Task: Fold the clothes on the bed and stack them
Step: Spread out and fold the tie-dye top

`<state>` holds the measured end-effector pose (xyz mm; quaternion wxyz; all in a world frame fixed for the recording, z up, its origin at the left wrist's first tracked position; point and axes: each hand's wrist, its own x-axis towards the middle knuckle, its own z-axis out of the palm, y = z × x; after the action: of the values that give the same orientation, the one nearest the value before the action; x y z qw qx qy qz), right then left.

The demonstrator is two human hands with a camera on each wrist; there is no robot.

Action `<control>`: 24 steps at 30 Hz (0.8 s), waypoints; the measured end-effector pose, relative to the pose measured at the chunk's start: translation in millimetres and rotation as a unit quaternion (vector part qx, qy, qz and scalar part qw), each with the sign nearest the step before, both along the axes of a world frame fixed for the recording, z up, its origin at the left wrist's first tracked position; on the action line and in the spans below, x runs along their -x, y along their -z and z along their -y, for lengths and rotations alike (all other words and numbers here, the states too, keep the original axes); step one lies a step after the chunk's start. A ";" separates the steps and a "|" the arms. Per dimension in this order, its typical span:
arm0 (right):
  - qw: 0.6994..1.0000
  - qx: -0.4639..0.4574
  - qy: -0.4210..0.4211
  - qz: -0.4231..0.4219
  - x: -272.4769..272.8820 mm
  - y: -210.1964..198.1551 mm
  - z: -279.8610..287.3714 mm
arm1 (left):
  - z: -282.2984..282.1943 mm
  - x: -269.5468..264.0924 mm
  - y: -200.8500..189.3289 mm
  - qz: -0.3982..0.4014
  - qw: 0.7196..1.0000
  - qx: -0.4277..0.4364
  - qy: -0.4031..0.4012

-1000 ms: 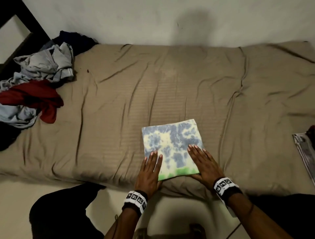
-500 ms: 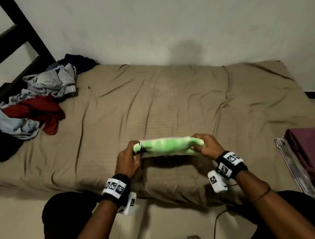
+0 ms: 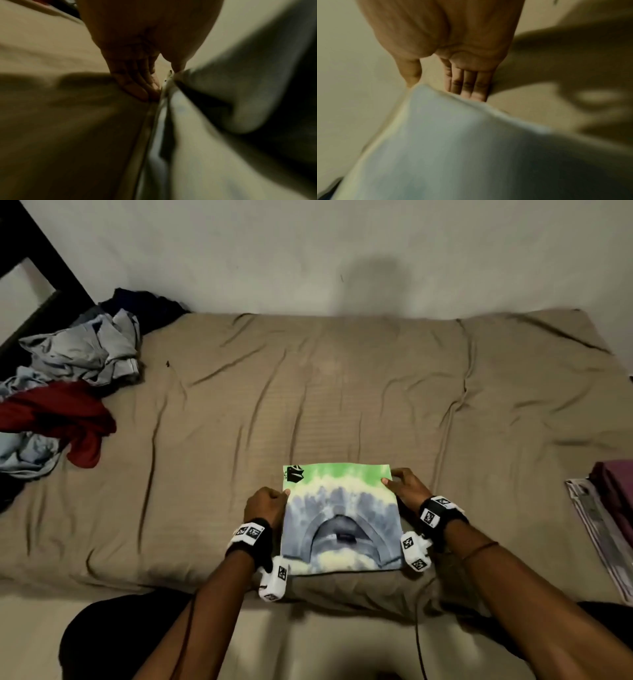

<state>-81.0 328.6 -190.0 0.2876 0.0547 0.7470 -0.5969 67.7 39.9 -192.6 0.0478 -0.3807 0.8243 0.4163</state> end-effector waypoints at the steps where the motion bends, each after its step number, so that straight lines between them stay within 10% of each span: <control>1: 0.999 0.009 0.048 0.008 -3.1 6.2 -1.6 | -2.3 -5.2 6.9 0.009 1.000 0.017 0.016; 11: 0.991 -0.130 -0.029 -0.015 -66.1 38.4 -34.9 | -46.2 -48.5 17.5 0.077 0.993 0.058 0.071; 18: 0.990 0.087 0.068 0.087 -75.6 4.7 -26.5 | -51.9 -61.5 11.1 -0.034 0.996 -0.075 -0.025; 24: 0.997 -0.037 0.035 0.054 -109.4 48.5 -51.6 | -81.4 -86.6 10.8 0.022 0.999 -0.027 0.027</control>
<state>28.3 380.1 -238.5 0.3044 0.1239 0.7497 -0.5744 154.3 121.3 -203.4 0.0877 -0.3657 0.8215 0.4286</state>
